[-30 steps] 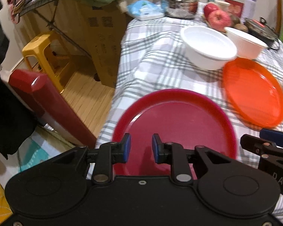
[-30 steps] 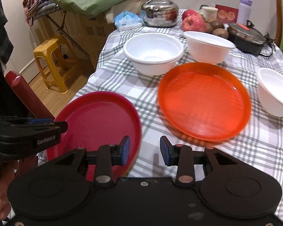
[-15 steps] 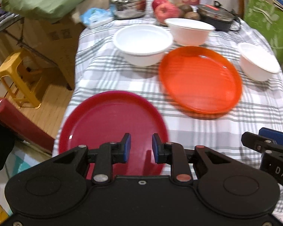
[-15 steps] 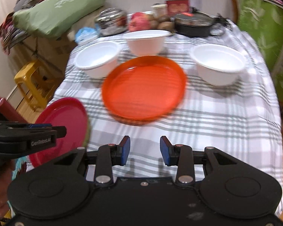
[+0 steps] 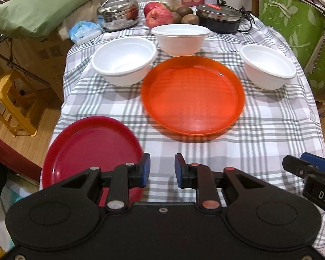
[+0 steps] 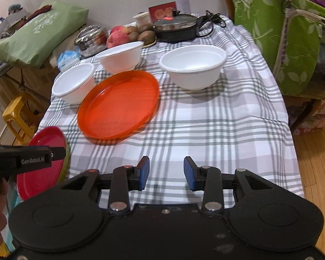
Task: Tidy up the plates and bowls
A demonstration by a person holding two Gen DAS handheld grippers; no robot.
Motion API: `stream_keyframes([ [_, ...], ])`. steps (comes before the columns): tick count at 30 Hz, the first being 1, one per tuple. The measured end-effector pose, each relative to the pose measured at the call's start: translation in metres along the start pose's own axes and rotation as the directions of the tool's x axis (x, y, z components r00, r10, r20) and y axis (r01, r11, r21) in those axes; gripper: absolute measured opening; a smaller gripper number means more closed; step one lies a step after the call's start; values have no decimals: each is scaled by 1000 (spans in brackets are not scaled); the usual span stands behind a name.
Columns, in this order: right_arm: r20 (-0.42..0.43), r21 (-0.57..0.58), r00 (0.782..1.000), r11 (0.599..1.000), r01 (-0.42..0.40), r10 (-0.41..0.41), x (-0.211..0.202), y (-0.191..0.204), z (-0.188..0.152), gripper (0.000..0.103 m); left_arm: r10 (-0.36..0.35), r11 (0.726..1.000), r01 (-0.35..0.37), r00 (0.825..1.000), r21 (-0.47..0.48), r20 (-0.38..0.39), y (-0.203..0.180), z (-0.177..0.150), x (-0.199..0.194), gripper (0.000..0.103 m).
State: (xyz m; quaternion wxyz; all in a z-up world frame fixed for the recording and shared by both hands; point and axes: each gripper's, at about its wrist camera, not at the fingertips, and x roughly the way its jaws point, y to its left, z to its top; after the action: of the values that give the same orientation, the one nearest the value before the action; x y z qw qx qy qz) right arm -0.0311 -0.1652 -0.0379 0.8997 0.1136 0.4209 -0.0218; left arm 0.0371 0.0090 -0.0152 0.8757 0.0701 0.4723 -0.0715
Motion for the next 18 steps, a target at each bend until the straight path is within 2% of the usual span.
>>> stream_keyframes([
  [4,33,-8,999,1000,-25,25,-1,-4,3,40,-8,1000,8,1000,-7,-9,-2,5,5,32],
  [6,49,-35,998,999,-31,33,1,-2,6,47,-9,1000,9,1000,-13,-12,-1,8,8,32],
  [8,54,-54,998,998,-19,22,5,2,11,50,-11,1000,11,1000,-16,-7,0,12,11,32],
  [18,29,-43,998,998,-48,50,36,16,41,54,-10,999,11,1000,-52,9,11,36,32,32],
])
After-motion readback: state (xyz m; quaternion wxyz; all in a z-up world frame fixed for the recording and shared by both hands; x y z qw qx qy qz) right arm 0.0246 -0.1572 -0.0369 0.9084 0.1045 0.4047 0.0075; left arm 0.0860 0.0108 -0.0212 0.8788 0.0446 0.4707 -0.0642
